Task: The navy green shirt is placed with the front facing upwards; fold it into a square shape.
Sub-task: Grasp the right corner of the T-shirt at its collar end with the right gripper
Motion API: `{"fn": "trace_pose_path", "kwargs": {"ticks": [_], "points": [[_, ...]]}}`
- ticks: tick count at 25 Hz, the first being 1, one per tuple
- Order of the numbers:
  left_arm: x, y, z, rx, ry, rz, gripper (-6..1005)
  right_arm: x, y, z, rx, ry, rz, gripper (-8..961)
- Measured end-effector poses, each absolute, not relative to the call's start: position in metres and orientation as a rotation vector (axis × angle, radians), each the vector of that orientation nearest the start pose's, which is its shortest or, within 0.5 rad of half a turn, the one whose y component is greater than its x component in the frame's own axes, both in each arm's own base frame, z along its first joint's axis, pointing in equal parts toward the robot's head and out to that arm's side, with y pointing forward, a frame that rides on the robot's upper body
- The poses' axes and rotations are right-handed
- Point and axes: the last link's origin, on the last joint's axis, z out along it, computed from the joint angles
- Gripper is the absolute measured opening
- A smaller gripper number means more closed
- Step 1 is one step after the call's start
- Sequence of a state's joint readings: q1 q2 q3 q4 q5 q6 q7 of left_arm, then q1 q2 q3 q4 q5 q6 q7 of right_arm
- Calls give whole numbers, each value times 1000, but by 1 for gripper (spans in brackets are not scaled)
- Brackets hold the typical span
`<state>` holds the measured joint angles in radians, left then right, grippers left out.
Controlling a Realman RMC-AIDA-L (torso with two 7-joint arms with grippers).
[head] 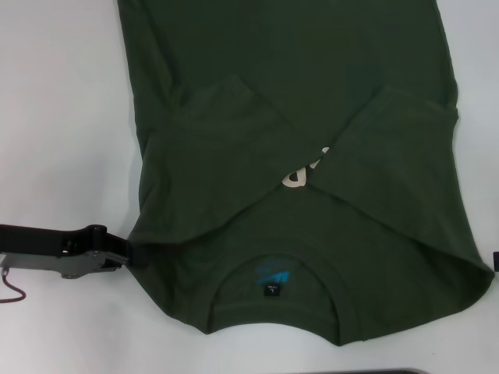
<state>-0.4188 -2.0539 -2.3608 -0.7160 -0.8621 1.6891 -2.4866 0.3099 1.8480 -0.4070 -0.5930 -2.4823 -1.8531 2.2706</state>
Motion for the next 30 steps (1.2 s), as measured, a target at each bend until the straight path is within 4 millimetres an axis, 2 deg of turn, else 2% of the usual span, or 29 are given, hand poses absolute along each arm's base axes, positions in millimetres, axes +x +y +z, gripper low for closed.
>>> {"fn": "trace_pose_path", "kwargs": {"ticks": [11, 30], "points": [[-313, 267, -8, -2261, -2266, -287, 29, 390, 213, 83, -2025, 2310, 380, 805], [-313, 266, -8, -2268, -2260, -290, 30, 388, 216, 70, -2039, 2334, 330, 775]]}}
